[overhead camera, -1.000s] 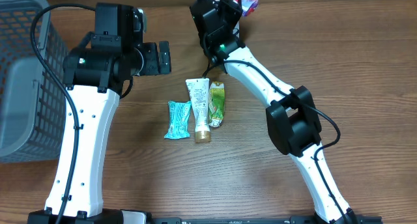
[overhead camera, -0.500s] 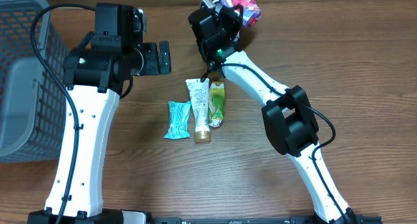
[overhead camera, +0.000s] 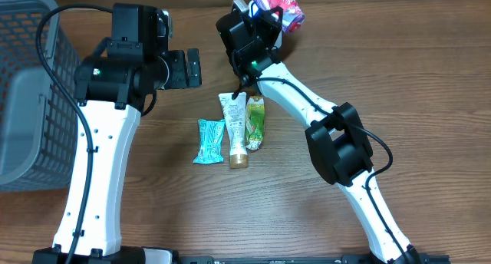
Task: Scan the item barcode
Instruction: 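Hold the purple pack in front of the scanner with the right gripper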
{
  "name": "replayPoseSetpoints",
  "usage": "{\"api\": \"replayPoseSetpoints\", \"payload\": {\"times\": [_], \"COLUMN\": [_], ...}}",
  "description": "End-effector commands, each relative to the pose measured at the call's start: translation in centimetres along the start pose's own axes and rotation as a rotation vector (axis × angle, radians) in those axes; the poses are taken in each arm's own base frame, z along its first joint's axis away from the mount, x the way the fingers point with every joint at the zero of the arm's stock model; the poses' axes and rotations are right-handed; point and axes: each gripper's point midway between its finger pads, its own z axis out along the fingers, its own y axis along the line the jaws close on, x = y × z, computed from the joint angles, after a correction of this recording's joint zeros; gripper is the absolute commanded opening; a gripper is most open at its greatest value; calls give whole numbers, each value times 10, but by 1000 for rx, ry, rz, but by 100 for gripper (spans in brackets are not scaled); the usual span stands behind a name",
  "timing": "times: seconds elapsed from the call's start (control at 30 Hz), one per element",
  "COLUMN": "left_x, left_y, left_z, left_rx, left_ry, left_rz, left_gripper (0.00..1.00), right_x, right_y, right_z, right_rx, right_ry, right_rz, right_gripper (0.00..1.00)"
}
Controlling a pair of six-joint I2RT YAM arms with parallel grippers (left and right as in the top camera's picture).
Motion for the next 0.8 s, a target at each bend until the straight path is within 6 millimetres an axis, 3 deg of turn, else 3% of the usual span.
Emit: {"api": "replayPoseSetpoints", "payload": {"times": [0.0, 0.77], "left_x": [1, 1], "left_y": [2, 2], "left_z": [2, 2], "left_rx": [-8, -8], "left_ry": [3, 3], "left_rz": [22, 22], "left_gripper": [100, 100], "right_x": [7, 4], "right_y": [-15, -13], "right_z": [-1, 10], "right_rx": [61, 27], "right_ry": [50, 9], "right_rz": [17, 70], "right_gripper": [4, 4]}}
